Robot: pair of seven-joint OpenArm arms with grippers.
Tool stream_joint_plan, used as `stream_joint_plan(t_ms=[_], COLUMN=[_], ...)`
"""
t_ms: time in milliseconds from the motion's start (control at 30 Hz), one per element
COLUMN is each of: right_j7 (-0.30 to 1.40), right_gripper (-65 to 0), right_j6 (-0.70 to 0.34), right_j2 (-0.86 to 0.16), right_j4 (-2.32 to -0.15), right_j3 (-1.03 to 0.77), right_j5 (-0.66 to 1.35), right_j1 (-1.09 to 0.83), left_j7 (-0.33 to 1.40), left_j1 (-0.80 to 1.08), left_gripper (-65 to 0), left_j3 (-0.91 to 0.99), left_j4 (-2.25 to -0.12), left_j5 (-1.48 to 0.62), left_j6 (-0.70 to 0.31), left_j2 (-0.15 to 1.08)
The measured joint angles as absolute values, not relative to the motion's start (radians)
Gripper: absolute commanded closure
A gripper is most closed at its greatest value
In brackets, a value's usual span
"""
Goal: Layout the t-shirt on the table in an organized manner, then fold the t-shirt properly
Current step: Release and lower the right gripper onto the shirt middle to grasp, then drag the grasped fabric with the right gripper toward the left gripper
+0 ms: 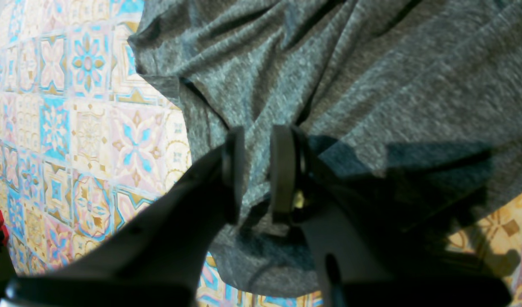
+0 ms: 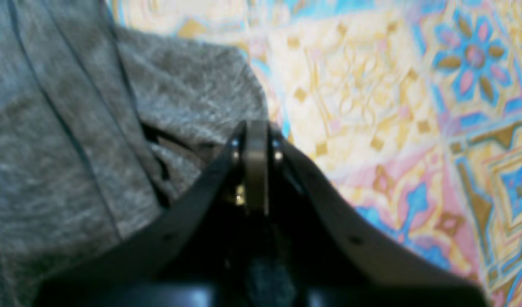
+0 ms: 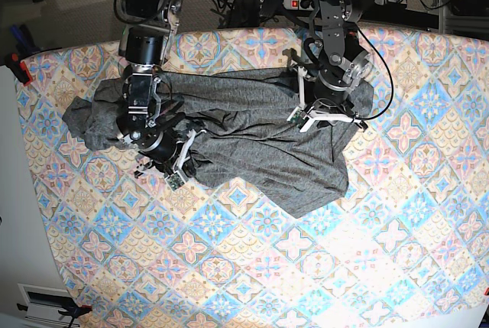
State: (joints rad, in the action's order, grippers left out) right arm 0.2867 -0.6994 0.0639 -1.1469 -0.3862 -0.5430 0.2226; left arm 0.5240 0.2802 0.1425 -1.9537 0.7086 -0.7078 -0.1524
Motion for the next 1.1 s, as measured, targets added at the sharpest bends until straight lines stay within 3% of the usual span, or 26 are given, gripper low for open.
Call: stream_joint_plan(t_ms=[267, 667, 867, 1100], right_j7=[0.284, 0.297, 0.276, 0.274], right_gripper=[0.0, 0.0, 0.0, 0.0], right_j6=[-0.701, -0.703, -0.708, -0.704], right_j2=[0.064, 0.064, 0.118, 0.116], right_j4=[-1.178, -1.568, -1.713, -1.861], right_j3=[-0.387, -0.435, -0.425, -0.221], right_j5=[-0.582, -0.589, -0.58, -0.578], right_j1=[0.215, 0.216, 0.144, -0.01], left_j7=[0.523, 0.522, 0.521, 0.522], left_j1=[0.283, 0.286, 0.285, 0.288], left_gripper=[-11.2, -11.2, -11.2, -11.2], left_j3=[0.165, 0.173, 0.172, 0.171], left_j4=[-1.954, -1.954, -1.954, -1.954], left_j5=[0.708, 0.711, 0.708, 0.707], left_j6=[-0.708, -0.707, -0.707, -0.707], left_j2=[-0.153, -0.152, -0.153, -0.155])
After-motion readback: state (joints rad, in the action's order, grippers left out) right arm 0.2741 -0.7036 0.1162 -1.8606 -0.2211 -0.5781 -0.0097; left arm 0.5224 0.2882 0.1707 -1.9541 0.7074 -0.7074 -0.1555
